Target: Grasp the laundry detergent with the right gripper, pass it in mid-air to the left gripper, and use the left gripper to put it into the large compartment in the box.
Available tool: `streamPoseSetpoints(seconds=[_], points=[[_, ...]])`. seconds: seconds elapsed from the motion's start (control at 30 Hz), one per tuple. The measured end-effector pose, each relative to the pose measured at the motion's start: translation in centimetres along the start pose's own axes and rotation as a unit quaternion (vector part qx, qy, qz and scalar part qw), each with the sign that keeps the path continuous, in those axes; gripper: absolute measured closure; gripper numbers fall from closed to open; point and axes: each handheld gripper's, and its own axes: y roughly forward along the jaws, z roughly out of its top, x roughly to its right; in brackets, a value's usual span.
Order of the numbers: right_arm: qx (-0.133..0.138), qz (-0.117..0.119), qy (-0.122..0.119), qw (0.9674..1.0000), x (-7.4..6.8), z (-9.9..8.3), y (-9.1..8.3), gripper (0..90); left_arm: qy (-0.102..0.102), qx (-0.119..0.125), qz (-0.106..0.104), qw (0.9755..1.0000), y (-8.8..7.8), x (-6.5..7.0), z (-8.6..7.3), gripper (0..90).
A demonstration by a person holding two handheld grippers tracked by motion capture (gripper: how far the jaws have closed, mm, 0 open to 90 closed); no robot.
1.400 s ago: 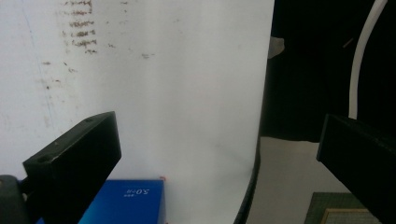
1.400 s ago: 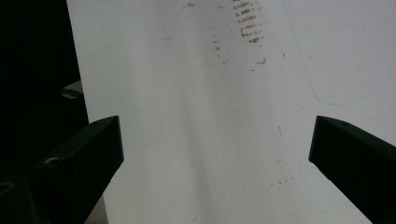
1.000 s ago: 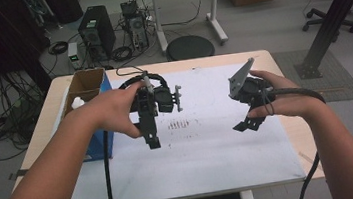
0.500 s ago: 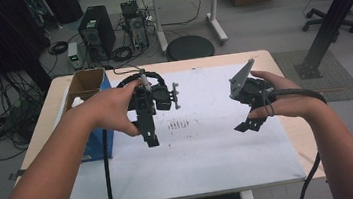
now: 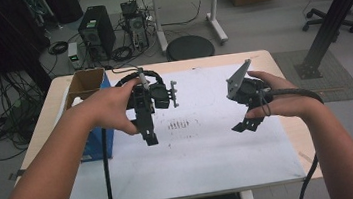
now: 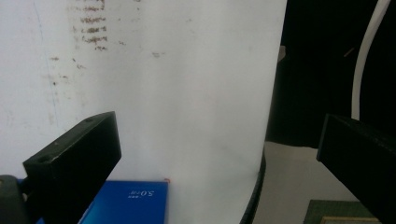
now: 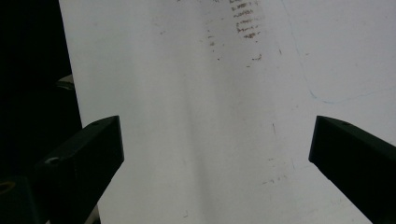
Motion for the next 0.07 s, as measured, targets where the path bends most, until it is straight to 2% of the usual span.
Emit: streamPoseSetpoints(seconds=[0.07], points=[[-0.002, 0.000, -0.001, 1.0000, 0.08, 0.02, 0.08, 3.3, -0.003, -0.003, 0.002, 1.0000, 0.06, -0.05, -0.04, 0.2]])
